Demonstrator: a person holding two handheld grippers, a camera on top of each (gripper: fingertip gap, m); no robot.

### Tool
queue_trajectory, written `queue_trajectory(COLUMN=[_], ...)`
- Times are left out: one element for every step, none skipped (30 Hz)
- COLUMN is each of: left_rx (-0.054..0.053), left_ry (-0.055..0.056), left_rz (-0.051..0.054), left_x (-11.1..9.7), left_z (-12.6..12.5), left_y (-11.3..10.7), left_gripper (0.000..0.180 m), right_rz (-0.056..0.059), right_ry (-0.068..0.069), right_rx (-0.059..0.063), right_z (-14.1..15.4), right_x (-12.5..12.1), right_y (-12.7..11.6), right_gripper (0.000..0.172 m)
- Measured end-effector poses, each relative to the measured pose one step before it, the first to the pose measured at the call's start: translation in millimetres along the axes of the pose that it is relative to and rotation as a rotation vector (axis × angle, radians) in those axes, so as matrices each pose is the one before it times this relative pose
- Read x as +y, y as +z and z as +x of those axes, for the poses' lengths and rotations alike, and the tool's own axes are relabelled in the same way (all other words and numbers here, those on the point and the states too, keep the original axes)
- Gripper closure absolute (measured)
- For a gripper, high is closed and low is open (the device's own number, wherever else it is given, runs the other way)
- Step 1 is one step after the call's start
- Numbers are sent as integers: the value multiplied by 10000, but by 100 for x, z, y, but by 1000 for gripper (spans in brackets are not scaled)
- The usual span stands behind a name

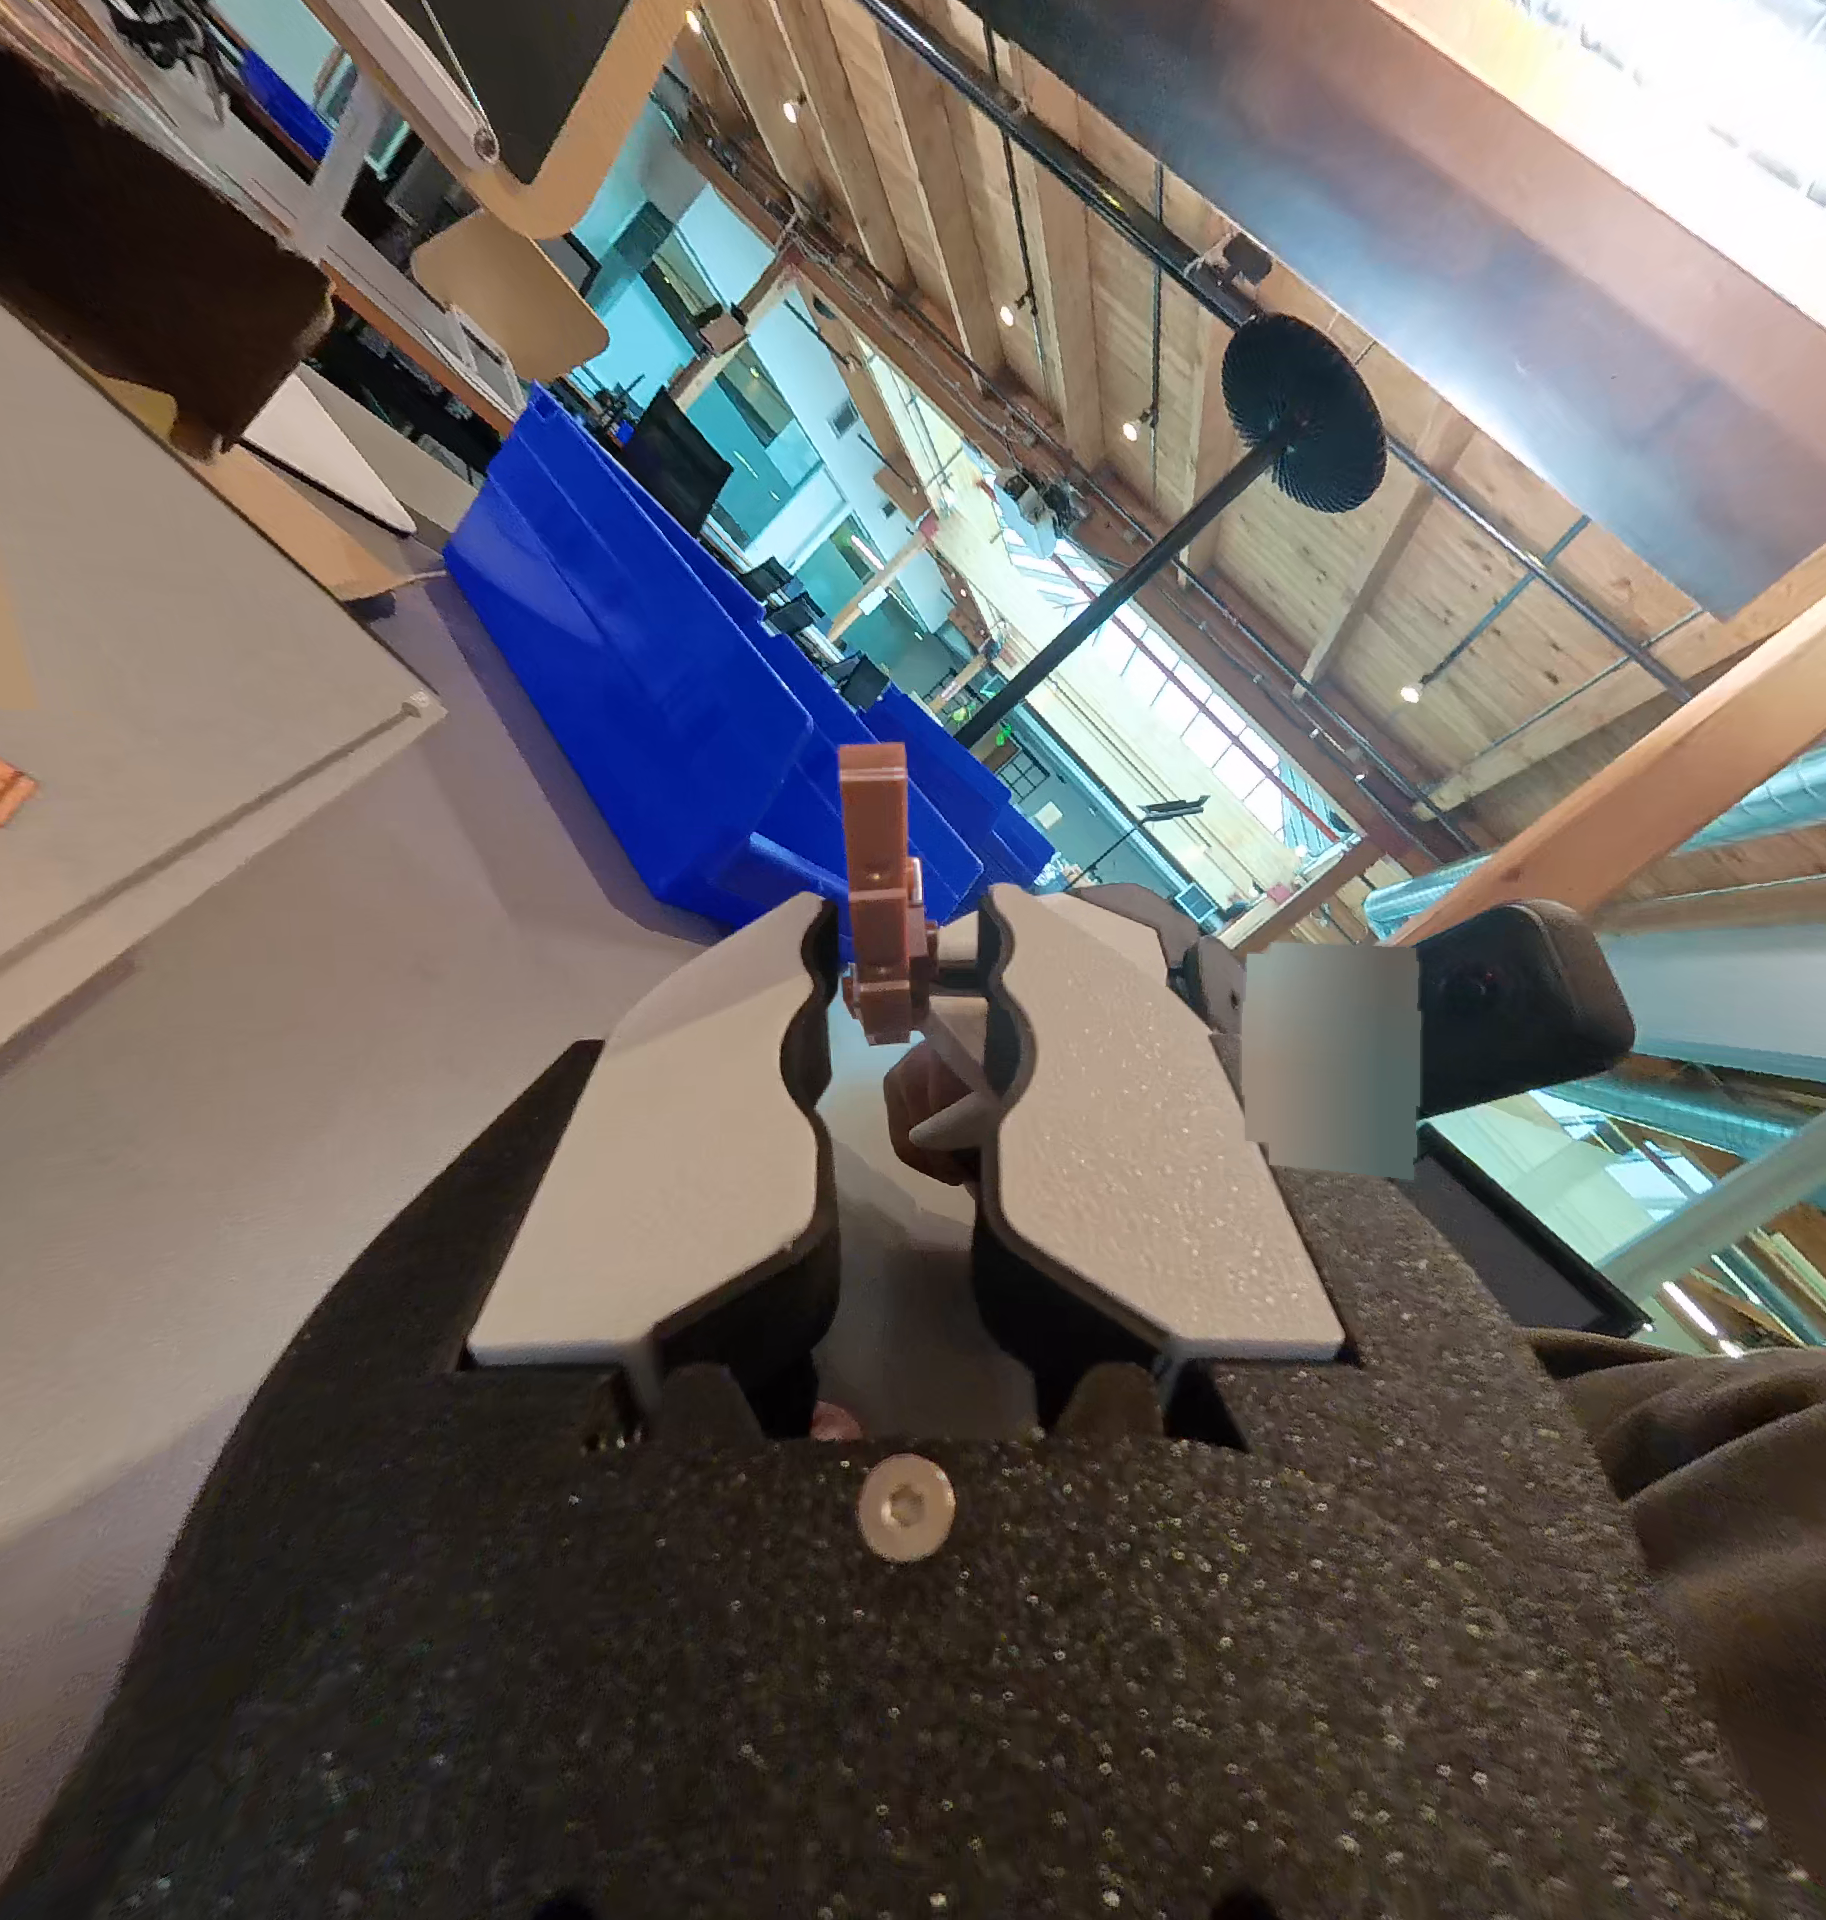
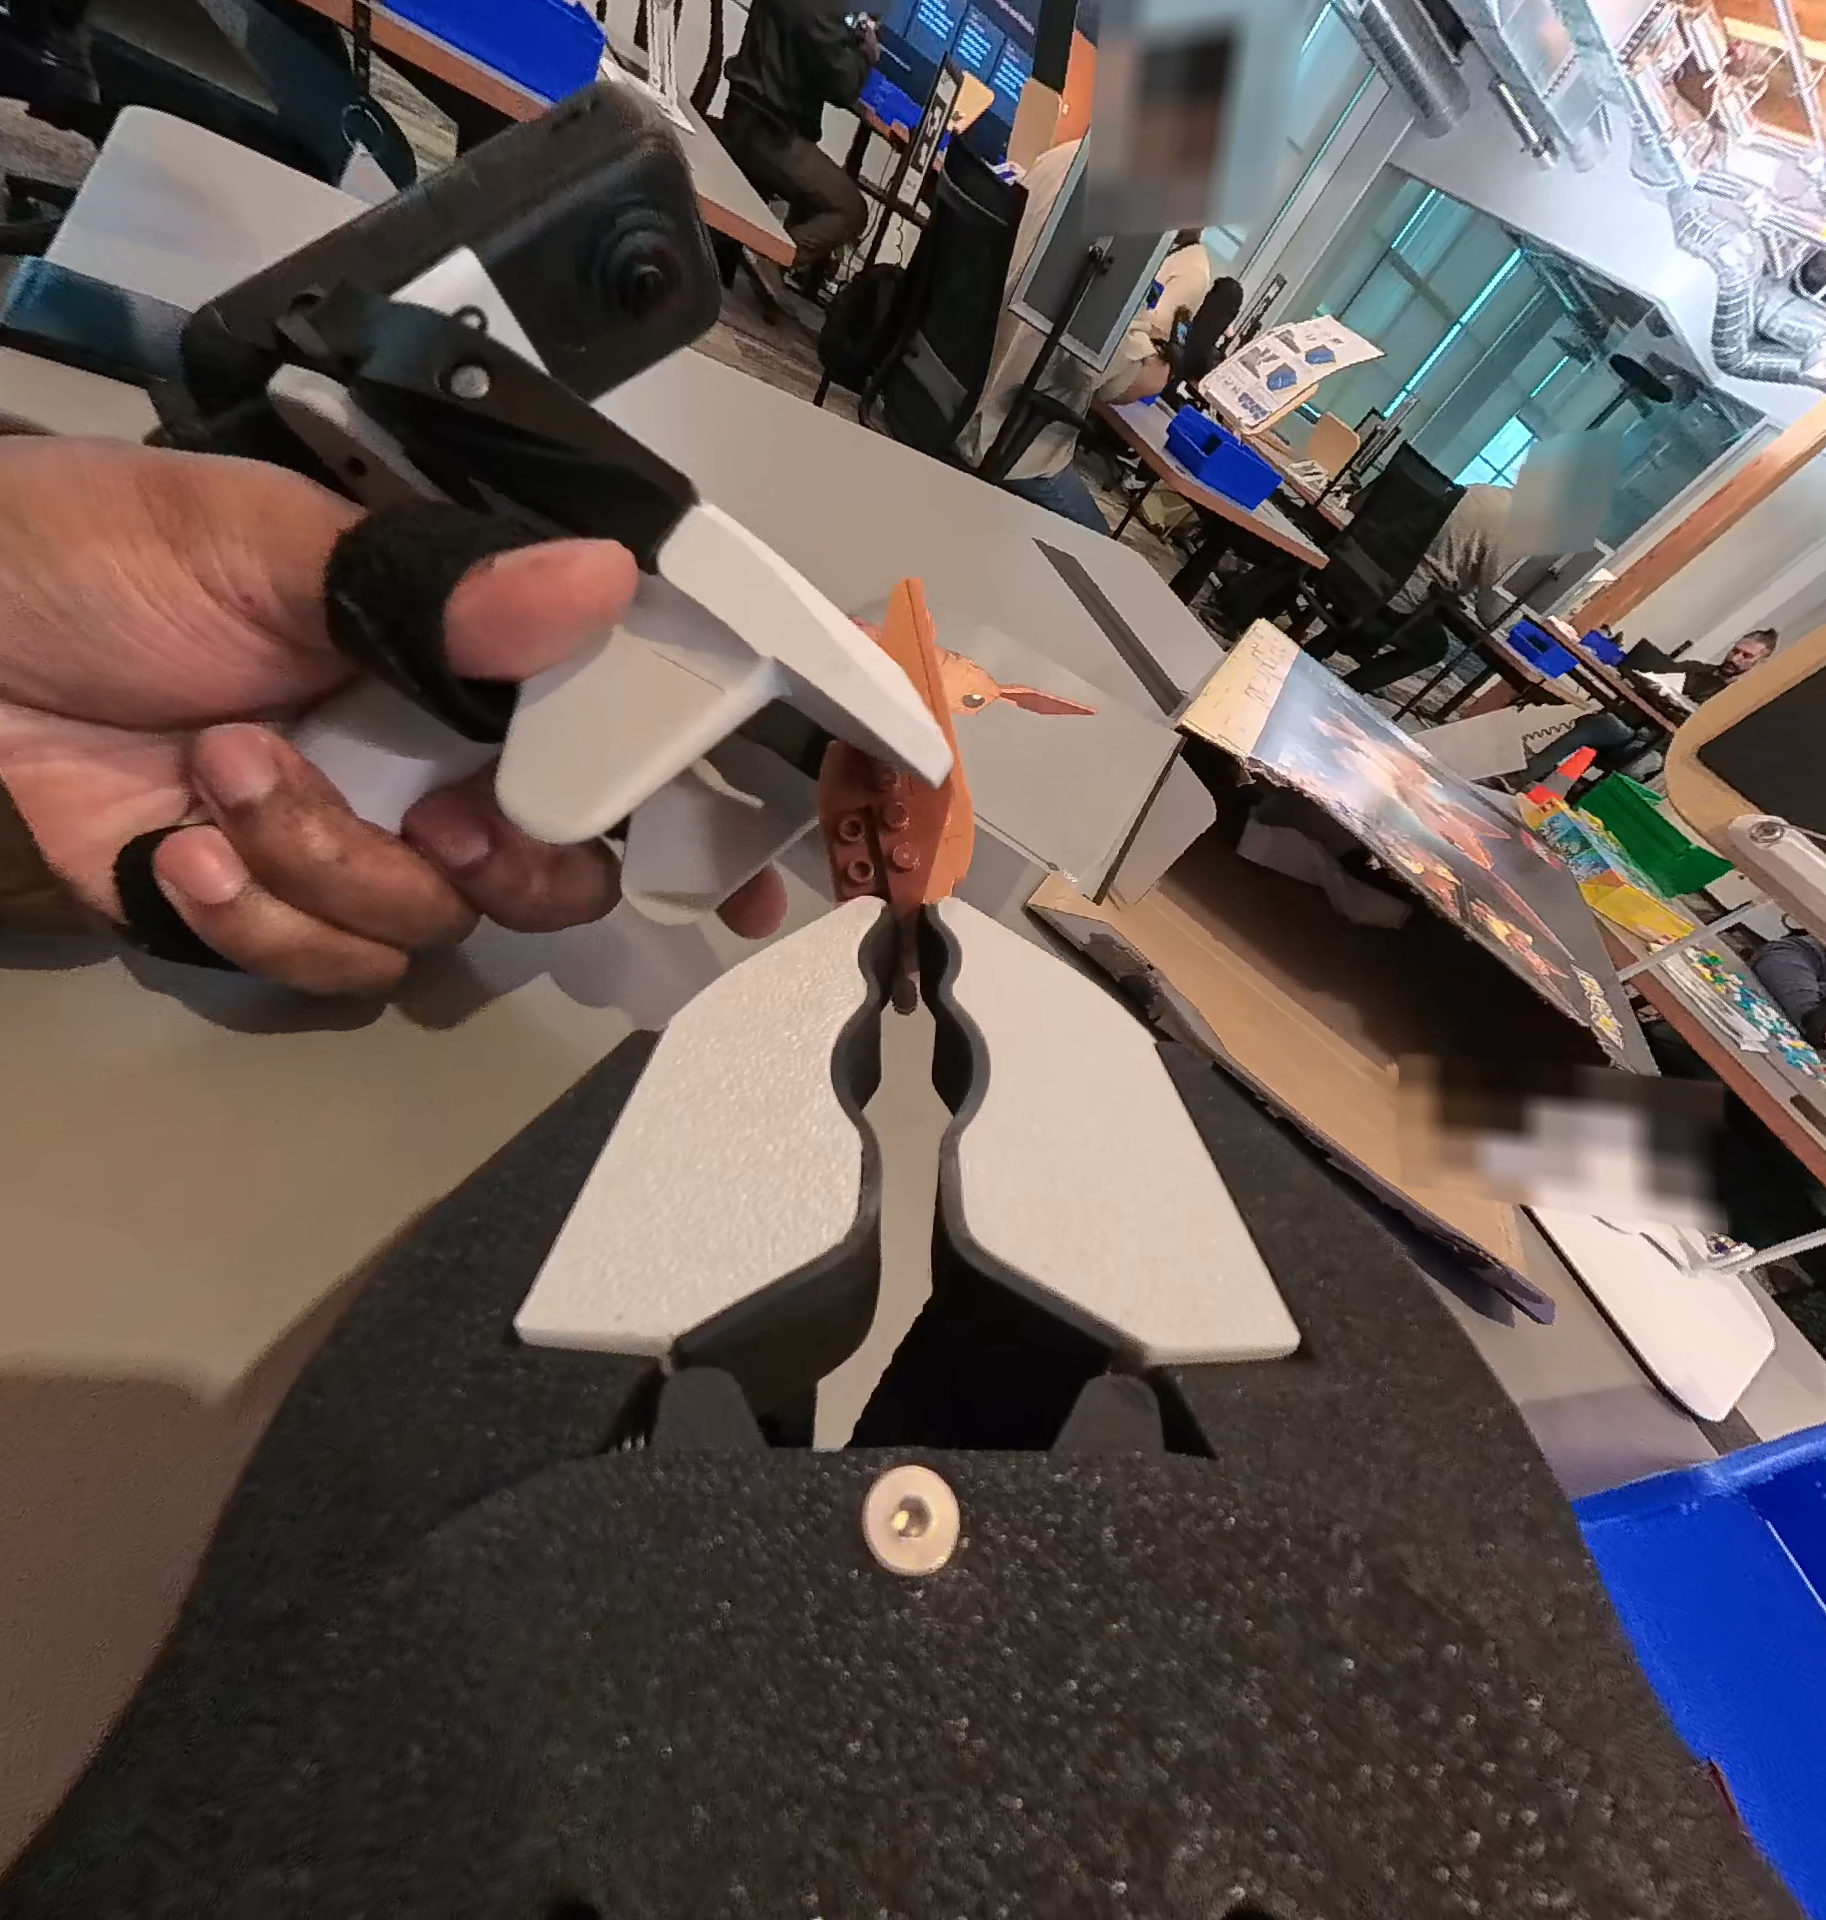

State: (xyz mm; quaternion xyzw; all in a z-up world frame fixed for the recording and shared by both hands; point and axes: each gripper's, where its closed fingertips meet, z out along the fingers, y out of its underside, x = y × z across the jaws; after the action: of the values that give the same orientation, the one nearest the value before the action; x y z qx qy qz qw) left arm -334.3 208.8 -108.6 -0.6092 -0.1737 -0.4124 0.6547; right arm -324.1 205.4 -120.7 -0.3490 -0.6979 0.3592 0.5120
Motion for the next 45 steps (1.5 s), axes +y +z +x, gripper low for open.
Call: queue_trajectory(left_rx=[-76, -28, 38, 42, 33, -1, -38, -114, -190, -285, -328, -299, -269, -424, -753, -276, -88, 88, 8, 37, 61, 56, 63, 74, 69, 55, 43, 30, 8, 10, 10, 9, 13, 4, 26, 49, 28, 3, 7, 15, 12, 12, -3, 2, 8], left_ry=[34, -54, -120, -130, -77, 14, 100, 186, 269, 309, 368, 396, 363, 260, 350, 364, 140, -117, -130, -73, -43, -49, -69, -80, -75, -60, -45, -36, -16, -7, -4, -4, 4, 3, -22, -29, -4, 16, 14, -3, -10, 11, 24, 21, 8], left_rz=[106, 131, 115, 39, -24, -25, -45, -58, -56, -60, -81, -92, -67, -56, -68, 33, -37, -21, 34, 68, 15, -17, 15, 28, 10, -6, 7, 30, 21, 16, 15, 13, 10, 3, 9, 5, -10, -10, -4, 3, -3, -9, -16, -13, -12], left_x=[-126, -198, -197, -86, 18, 25, 35, 56, 42, 67, 93, 115, 87, 71, -4, -218, -24, 7, -66, -106, -34, 26, -12, -40, -11, -2, -7, -38, -36, -19, -18, -8, -21, 10, 10, 15, 30, 35, 21, 9, 24, 22, 29, 33, 21], left_z=[-74, -91, -55, -58, -11, -7, -10, -60, -101, -178, -196, -141, -121, -415, -939, -300, -161, 6, -109, -14, 37, 27, 39, 46, 29, 18, 26, 18, -5, 6, 18, 12, 21, 5, 45, 76, 59, 36, 35, 36, 30, 35, 19, 24, 10], left_y=[-67, -111, -123, -65, -3, -6, -17, -22, -18, 4, 8, 16, 1, -33, -146, -180, -98, -6, -18, -39, -25, 23, 14, 1, -2, 7, -11, -14, -18, -10, -10, -21, -2, 3, 7, 33, 26, 19, 12, 14, 19, 17, 24, 6, 13], left_gripper=[157, 160, 165, 166, 166, 166, 166, 166, 166, 166, 166, 166, 166, 166, 166, 166, 166, 166, 166, 166, 166, 166, 166, 166, 166, 166, 166, 166, 166, 166, 166, 166, 166, 166, 166, 166, 166, 166, 166, 166, 166, 166, 166, 166, 166], right_rz=[-19, -11, 0, 6, -10, -5, 0, -5, -43, -85, -110, -95, -62, 99, 383, 295, -87, -312, -241, -43, -11, -51, -27, 27, 35, 7, 6, -17, -80, -80, -91, -250, -581, -805, -786, -672, -552, -519, -566, -427, 45, -43, -77, -46, -7], right_ry=[-50, -63, -61, -35, -19, -13, 9, 21, 29, 26, 14, 8, 4, 14, 75, 94, -94, -251, -87, 107, 172, 134, 38, -56, -124, -145, -128, -60, 63, 210, 371, 474, 534, 503, 403, 320, 235, 121, 70, 67, 204, 155, 95, 76, 53], right_rx=[-10, 2, 4, 1, 7, 9, 8, -1, -2, 2, -7, -18, -20, -8, 13, 116, 305, 206, 39, -96, -129, -45, 60, 158, 255, 369, 477, 539, 604, 629, 564, 416, 315, 332, 289, 241, 259, 170, 128, 81, 22, 102, 158, 121, 60], right_z=[-60, -48, -45, -30, -9, 13, 17, 13, -3, 5, -8, -11, -20, -4, 78, 281, 537, 340, 116, -43, -62, 58, 201, 372, 597, 927, 1281, 1627, 1943, 2159, 2164, 1967, 1743, 1621, 1372, 1117, 940, 687, 556, 438, 389, 458, 463, 315, 133], right_x=[17, 4, -19, -36, -8, 17, -3, 13, 61, 148, 202, 202, 127, -128, -676, -678, -108, 393, 471, 274, 212, 221, 122, -37, -108, -77, -41, 62, 260, 373, 519, 817, 1437, 1805, 1750, 1557, 1362, 1255, 1245, 893, 7, 5, 50, 42, 41], right_y=[26, 14, 10, -7, 8, -11, -4, -10, 38, 63, 71, 64, 55, -59, -302, -344, -158, 54, 110, 95, 102, 91, 6, -111, -227, -334, -461, -565, -625, -671, -631, -440, -127, 189, 414, 565, 652, 734, 769, 623, 298, 197, 138, 45, -31], right_gripper=[168, 168, 168, 168, 168, 168, 168, 168, 168, 168, 168, 168, 168, 168, 168, 168, 168, 168, 168, 168, 168, 168, 168, 168, 168, 168, 168, 168, 168, 168, 168, 168, 168, 168, 168, 168, 168, 168, 168, 167, 168, 167, 167, 167, 167])
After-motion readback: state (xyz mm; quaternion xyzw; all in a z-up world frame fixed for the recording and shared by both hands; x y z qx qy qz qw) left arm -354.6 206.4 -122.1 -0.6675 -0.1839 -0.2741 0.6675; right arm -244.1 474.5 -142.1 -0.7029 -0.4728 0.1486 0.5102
